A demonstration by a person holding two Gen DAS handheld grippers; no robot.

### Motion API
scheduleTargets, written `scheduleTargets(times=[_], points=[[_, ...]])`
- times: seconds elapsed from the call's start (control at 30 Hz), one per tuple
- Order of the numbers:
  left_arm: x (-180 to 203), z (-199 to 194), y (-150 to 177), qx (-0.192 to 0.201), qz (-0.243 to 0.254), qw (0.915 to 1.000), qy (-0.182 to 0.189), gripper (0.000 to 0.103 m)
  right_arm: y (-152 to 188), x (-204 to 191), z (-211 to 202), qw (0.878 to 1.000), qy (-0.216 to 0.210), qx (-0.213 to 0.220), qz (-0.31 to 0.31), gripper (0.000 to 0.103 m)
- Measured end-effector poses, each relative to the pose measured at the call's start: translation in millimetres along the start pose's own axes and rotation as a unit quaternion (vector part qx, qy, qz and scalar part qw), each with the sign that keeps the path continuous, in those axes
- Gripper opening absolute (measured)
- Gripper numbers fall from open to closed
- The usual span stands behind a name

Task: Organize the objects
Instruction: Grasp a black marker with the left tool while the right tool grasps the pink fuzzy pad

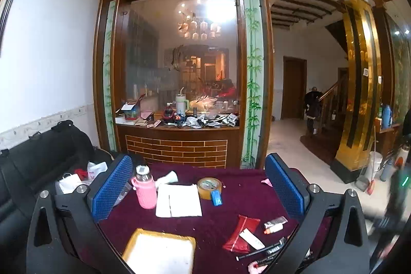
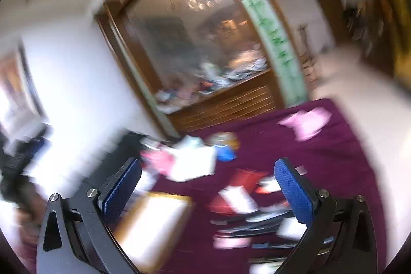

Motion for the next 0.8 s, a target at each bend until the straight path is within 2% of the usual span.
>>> scheduleTargets(times=[0.03,0.07,0.1,0.17,0.2,0.23,0.3,0.33,0.37,0.4,0.43,0.47,0.53,0.63,0.67,0.73,0.8], points=[[-1,4,-3,-0.007,-0.003,1.0000,0.003,0.103,8,10,16,0.999,0.027,-0.043,0.005,0.102],[1,10,0,-0.014,-0.007,0.9998,0.010,0.103,19,29,31,0.993,0.087,-0.079,-0.005,0.102],[2,21,10,-0.029,-0.009,0.9992,0.024,0.103,23,46,35,0.985,0.149,-0.083,-0.024,0.102],[11,35,36,-0.059,-0.001,0.9973,0.043,0.103,21,65,29,0.973,0.218,-0.067,-0.043,0.102],[19,49,57,-0.081,0.007,0.9952,0.054,0.103,16,71,19,0.968,0.241,-0.041,-0.055,0.102],[30,64,83,-0.106,0.016,0.9920,0.067,0.103,9,72,2,0.961,0.266,0.003,-0.075,0.102],[53,97,142,-0.156,0.020,0.9823,0.103,0.103,4,74,-33,0.936,0.311,0.121,-0.110,0.102],[65,109,165,-0.176,0.020,0.9765,0.123,0.103,8,83,-35,0.939,0.302,0.136,-0.098,0.102],[77,121,189,-0.198,0.018,0.9696,0.143,0.103,18,110,-20,0.950,0.291,0.095,-0.055,0.102],[92,138,218,-0.230,0.017,0.9595,0.161,0.103,27,128,0,0.954,0.299,0.029,-0.022,0.102],[103,146,240,-0.252,0.020,0.9530,0.167,0.103,44,159,24,0.951,0.304,-0.050,0.022,0.100],[113,156,259,-0.272,0.026,0.9470,0.170,0.103,56,180,37,0.949,0.303,-0.072,0.049,0.091],[136,176,298,-0.302,0.050,0.9365,0.171,0.103,70,205,45,0.942,0.317,-0.077,0.076,0.089],[165,192,336,-0.330,0.101,0.9212,0.180,0.101,73,219,55,0.953,0.279,-0.059,0.106,0.089],[171,191,343,-0.331,0.116,0.9185,0.182,0.101,73,220,61,0.956,0.264,-0.060,0.111,0.089],[185,189,354,-0.338,0.147,0.9109,0.186,0.097,80,220,72,0.959,0.256,-0.059,0.104,0.089],[200,180,366,-0.362,0.158,0.8920,0.221,0.089,91,222,77,0.961,0.251,-0.058,0.096,0.089]])
Point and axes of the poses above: each gripper's, at about its wrist camera, not at the fingertips, and z roughly the way its jaws point, x to its right, y to its underside, the point moved 8 cm from there along z, roughly the way its jaws point, and after that the axes turned 5 degrees about -x, right-handed, at the moved point
